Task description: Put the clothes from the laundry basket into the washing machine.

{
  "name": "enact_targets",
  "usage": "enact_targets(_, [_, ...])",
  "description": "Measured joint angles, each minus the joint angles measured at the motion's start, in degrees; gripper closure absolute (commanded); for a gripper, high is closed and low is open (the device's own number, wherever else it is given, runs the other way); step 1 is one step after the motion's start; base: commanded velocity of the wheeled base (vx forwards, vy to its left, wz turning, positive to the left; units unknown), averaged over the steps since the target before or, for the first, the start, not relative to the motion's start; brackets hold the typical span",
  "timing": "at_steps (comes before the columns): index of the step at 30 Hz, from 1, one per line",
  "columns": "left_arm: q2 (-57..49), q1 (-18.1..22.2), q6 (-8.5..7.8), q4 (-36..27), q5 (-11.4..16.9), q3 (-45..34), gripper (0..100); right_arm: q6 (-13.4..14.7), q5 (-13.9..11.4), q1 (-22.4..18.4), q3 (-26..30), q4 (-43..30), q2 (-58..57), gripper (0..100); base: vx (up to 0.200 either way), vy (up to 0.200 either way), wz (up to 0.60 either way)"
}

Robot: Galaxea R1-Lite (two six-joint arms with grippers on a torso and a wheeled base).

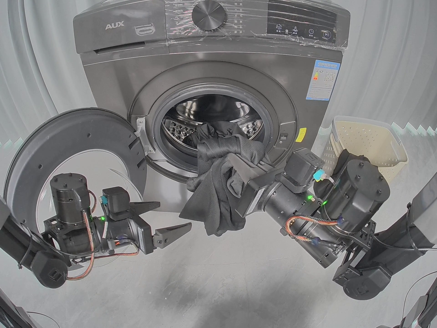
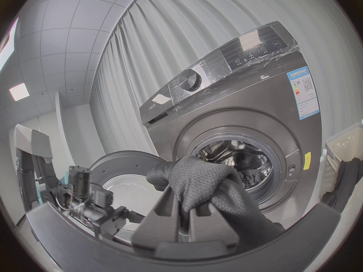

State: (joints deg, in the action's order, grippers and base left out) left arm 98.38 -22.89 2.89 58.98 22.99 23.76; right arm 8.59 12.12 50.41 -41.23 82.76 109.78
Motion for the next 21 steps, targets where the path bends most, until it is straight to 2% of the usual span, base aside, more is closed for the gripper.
enact_targets(4, [3.9, -0.28, 0.83, 2.15, 0.02, 1.56, 0, 0.0, 0.02, 0.35, 0.16, 0.04, 0.01, 100, 0.0, 0.0, 0.0])
enact_targets(13, [10.33, -0.8, 1.6, 5.53, 0.38, 4.99, 0, 0.05, 0.06, 1.35, 0.52, 0.69, 0.04, 100, 0.0, 0.0, 0.0])
enact_targets(17, [12.35, -1.58, 2.85, 9.14, 1.41, 5.6, 0, 0.05, 0.09, 1.49, 0.57, 0.8, 0.2, 100, 0.0, 0.0, 0.0])
enact_targets(21, [14.32, -2.29, 3.29, 12.18, 1.66, 5.73, 0, 0.05, 0.09, 1.52, 0.55, 0.83, 0.43, 100, 0.0, 0.0, 0.0])
